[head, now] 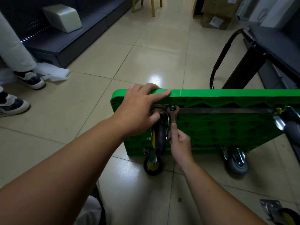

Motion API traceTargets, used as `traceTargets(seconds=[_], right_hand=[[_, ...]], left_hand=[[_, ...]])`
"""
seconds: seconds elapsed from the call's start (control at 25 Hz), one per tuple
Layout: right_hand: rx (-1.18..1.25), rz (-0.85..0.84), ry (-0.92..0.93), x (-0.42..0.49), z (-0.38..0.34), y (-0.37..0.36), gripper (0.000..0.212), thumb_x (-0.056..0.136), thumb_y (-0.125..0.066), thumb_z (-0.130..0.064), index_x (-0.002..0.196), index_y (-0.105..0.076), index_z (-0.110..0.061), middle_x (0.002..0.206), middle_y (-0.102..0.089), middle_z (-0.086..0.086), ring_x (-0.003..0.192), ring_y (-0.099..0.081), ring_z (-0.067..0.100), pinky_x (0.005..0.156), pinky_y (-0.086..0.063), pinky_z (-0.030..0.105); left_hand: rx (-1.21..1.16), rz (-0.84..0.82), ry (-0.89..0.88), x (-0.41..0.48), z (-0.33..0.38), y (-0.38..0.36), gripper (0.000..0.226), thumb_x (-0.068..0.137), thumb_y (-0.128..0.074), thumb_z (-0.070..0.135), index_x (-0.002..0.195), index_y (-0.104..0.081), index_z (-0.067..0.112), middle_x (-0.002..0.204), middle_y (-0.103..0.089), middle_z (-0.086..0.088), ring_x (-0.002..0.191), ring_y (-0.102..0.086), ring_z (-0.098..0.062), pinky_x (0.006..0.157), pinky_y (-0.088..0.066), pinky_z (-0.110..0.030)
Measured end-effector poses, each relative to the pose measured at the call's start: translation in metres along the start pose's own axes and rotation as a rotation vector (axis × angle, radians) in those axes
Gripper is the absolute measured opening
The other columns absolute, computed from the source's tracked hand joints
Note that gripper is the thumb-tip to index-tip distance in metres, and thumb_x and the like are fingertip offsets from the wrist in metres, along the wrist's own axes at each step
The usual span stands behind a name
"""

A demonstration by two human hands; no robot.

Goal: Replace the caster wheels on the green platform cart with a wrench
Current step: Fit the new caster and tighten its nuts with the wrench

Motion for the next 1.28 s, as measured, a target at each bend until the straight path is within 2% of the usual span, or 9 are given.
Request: traceTargets(seconds=[0.12, 0.28, 0.36, 0.48, 0.56, 0.64, 0.96, 1.12, 1.28], right_hand=[[-0.189, -0.105, -0.046, -0.008, 0.024, 0.026, 0.058, 0.095, -0.042, -0.06, 0.062, -0.047, -0.013, 0.051, -0.035, -0.005, 0.046, -0.034, 0.01, 0.046, -0.029, 0.023], [-0.918, -0.062, 0.056, -0.019, 0.047, 0.104, 0.078, 0.074, -0.031, -0.085, 0.059, -0.056, -0.012, 0.048, -0.049, -0.002, 0.051, -0.055, 0.02, 0.053, -0.04, 0.033], [-1.165, -0.009, 0.241, -0.008, -0.001, 0.127, 0.068, 0.078, -0.034, -0.082, 0.07, -0.061, -0.019, 0.054, -0.057, -0.001, 0.06, -0.061, 0.027, 0.052, -0.043, 0.033], [-1.342, 0.062, 0.648, -0.001, -0.116, 0.119, 0.042, 0.088, -0.052, -0.064, 0.083, -0.052, -0.022, 0.057, -0.05, -0.002, 0.06, -0.049, 0.025, 0.052, -0.03, 0.027], [-1.442, 0.096, 0.919, -0.001, -0.176, 0.103, 0.043, 0.087, -0.052, -0.061, 0.084, -0.053, -0.018, 0.056, -0.054, 0.001, 0.056, -0.042, 0.02, 0.055, -0.022, 0.025], [-1.582, 0.052, 0.998, 0.005, -0.203, 0.09, 0.048, 0.087, -0.044, -0.065, 0.086, -0.053, -0.018, 0.06, -0.062, 0.003, 0.054, -0.042, 0.019, 0.06, -0.031, 0.029], [-1.7, -0.101, 0.994, 0.027, -0.216, 0.08, 0.061, 0.078, -0.018, -0.079, 0.087, -0.045, -0.025, 0.07, -0.069, -0.001, 0.062, -0.051, 0.02, 0.075, -0.046, 0.034], [-1.757, -0.101, 1.046, 0.018, -0.21, 0.062, 0.053, 0.088, -0.035, -0.071, 0.093, -0.047, -0.02, 0.077, -0.069, 0.003, 0.064, -0.056, 0.021, 0.072, -0.033, 0.03], [-1.679, 0.007, 1.008, 0.017, -0.197, 0.067, 0.051, 0.089, -0.037, -0.065, 0.09, -0.05, -0.016, 0.07, -0.066, 0.007, 0.054, -0.043, 0.02, 0.071, -0.034, 0.034]], left_hand=[[-0.022, -0.023, 0.008, 0.001, -0.002, 0.001, 0.066, 0.094, -0.062, 0.033, 0.153, -0.035, 0.046, 0.147, -0.043, 0.005, 0.133, -0.035, -0.02, 0.111, -0.019, -0.035], [-0.041, -0.031, 0.013, 0.002, -0.002, 0.002, 0.065, 0.094, -0.061, 0.031, 0.152, -0.036, 0.046, 0.145, -0.043, 0.005, 0.13, -0.035, -0.02, 0.109, -0.018, -0.032], [-0.051, -0.035, 0.018, 0.002, -0.002, 0.002, 0.065, 0.094, -0.061, 0.031, 0.152, -0.036, 0.046, 0.144, -0.044, 0.005, 0.13, -0.036, -0.021, 0.109, -0.02, -0.034], [-0.055, -0.052, 0.024, 0.001, 0.001, 0.002, 0.065, 0.094, -0.06, 0.032, 0.153, -0.036, 0.045, 0.145, -0.044, 0.004, 0.131, -0.036, -0.022, 0.112, -0.02, -0.036], [-0.066, -0.057, 0.021, 0.001, 0.001, 0.002, 0.065, 0.094, -0.06, 0.032, 0.153, -0.036, 0.045, 0.146, -0.044, 0.003, 0.133, -0.036, -0.022, 0.114, -0.02, -0.037], [-0.065, -0.054, 0.021, 0.001, 0.0, 0.003, 0.064, 0.095, -0.06, 0.032, 0.153, -0.036, 0.045, 0.146, -0.044, 0.003, 0.133, -0.035, -0.022, 0.114, -0.019, -0.037], [-0.075, -0.044, 0.029, 0.002, 0.0, 0.001, 0.063, 0.095, -0.059, 0.031, 0.152, -0.037, 0.046, 0.146, -0.043, 0.005, 0.132, -0.035, -0.021, 0.113, -0.018, -0.034], [-0.074, -0.032, 0.028, 0.003, 0.0, -0.001, 0.063, 0.094, -0.06, 0.032, 0.152, -0.038, 0.046, 0.145, -0.044, 0.005, 0.131, -0.036, -0.02, 0.113, -0.019, -0.035], [-0.064, -0.027, 0.03, 0.002, -0.001, 0.0, 0.063, 0.094, -0.06, 0.031, 0.152, -0.038, 0.045, 0.145, -0.044, 0.005, 0.131, -0.035, -0.021, 0.113, -0.019, -0.035]])
Point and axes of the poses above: each hand's wrist, its own x-axis towards the middle knuckle, its own y-axis out of the back of the hand, z = x × y, the point moved 6 cm from there along x, towards the middle knuckle
